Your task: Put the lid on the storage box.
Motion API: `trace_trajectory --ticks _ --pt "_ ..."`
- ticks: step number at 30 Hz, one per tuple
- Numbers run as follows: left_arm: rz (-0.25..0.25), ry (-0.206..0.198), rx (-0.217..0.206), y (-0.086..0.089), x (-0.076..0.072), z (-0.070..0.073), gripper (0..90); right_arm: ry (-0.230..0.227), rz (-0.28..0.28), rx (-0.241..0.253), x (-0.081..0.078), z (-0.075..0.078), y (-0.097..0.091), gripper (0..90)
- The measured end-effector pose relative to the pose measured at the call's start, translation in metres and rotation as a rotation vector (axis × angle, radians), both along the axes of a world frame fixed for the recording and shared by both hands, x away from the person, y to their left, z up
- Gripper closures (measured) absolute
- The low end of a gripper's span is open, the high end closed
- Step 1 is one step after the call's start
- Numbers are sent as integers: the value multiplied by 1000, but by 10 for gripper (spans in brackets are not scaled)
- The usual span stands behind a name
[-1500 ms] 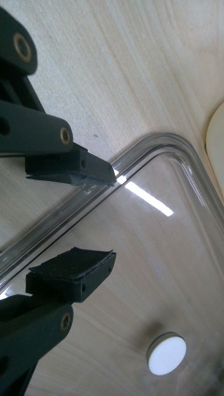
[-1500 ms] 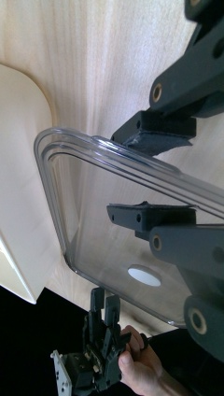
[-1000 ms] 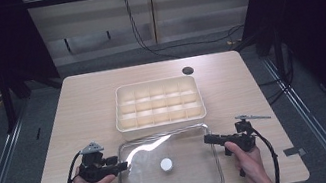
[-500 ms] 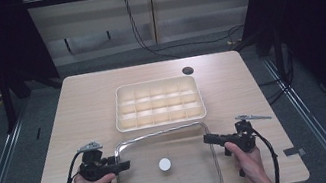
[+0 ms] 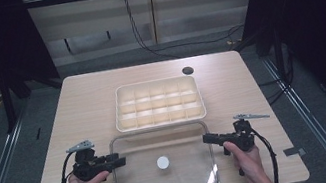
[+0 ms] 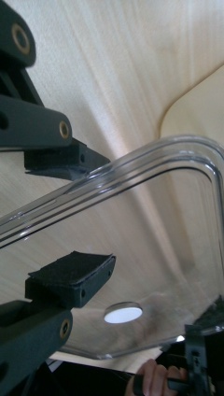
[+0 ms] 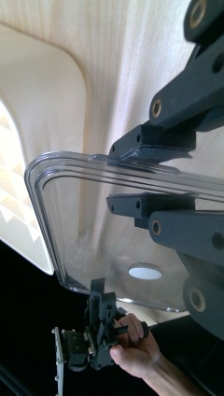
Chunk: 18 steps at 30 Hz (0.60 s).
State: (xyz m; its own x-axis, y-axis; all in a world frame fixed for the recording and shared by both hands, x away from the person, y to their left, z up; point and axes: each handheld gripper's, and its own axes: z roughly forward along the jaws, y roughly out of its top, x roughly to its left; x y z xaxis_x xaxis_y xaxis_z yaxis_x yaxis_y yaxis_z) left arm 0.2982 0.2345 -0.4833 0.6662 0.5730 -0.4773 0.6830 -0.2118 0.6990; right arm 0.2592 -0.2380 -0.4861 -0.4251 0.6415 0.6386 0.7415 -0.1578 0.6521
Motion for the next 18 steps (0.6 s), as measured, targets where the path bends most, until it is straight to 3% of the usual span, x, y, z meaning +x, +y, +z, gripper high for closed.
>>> trace_trajectory --ticks 3,11,18 --pt "8 3 3 1 0 2 544 -15 3 -19 0 3 2 745" --pt "3 -44 29 -2 -2 13 550 -48 -15 -25 -2 8 3 741" --pt "-6 -75 -6 -1 -6 22 598 -83 -41 -32 -6 17 2 741"
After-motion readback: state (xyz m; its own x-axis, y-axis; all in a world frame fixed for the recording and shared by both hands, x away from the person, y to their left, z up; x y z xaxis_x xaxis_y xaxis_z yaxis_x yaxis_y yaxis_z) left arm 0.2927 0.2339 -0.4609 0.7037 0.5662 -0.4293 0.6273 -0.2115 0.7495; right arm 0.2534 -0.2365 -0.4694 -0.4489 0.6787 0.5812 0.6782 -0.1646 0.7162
